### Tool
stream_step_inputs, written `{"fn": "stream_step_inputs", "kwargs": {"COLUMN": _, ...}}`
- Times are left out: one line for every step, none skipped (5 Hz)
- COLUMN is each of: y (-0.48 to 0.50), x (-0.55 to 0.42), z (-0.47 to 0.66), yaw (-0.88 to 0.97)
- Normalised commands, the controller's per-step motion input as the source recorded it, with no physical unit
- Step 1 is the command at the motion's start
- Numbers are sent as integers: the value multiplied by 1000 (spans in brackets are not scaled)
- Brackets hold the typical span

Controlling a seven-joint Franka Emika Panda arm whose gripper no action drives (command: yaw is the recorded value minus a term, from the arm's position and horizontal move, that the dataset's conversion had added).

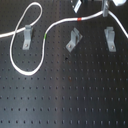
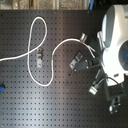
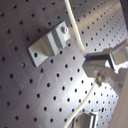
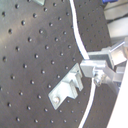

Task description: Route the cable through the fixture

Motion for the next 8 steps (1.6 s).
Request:
{"fn": "stream_step_inputs", "kwargs": {"y": 42, "x": 151, "z": 0, "yaw": -563}}
{"fn": "stream_step_inputs", "kwargs": {"y": 105, "x": 33, "z": 47, "yaw": -349}}
{"fn": "stream_step_inputs", "kwargs": {"y": 22, "x": -78, "z": 341, "yaw": 186}}
{"fn": "stream_step_inputs", "kwargs": {"y": 102, "x": -144, "z": 172, "yaw": 380}}
{"fn": "stream_step_inputs", "kwargs": {"y": 62, "x": -80, "z": 105, "yaw": 249}}
{"fn": "stream_step_inputs", "kwargs": {"y": 1, "x": 0, "z": 99, "yaw": 0}}
{"fn": "stream_step_inputs", "kwargs": {"y": 3, "x": 1, "z": 204, "yaw": -189}}
{"fn": "stream_step_inputs", "kwargs": {"y": 25, "x": -4, "z": 420, "yaw": -189}}
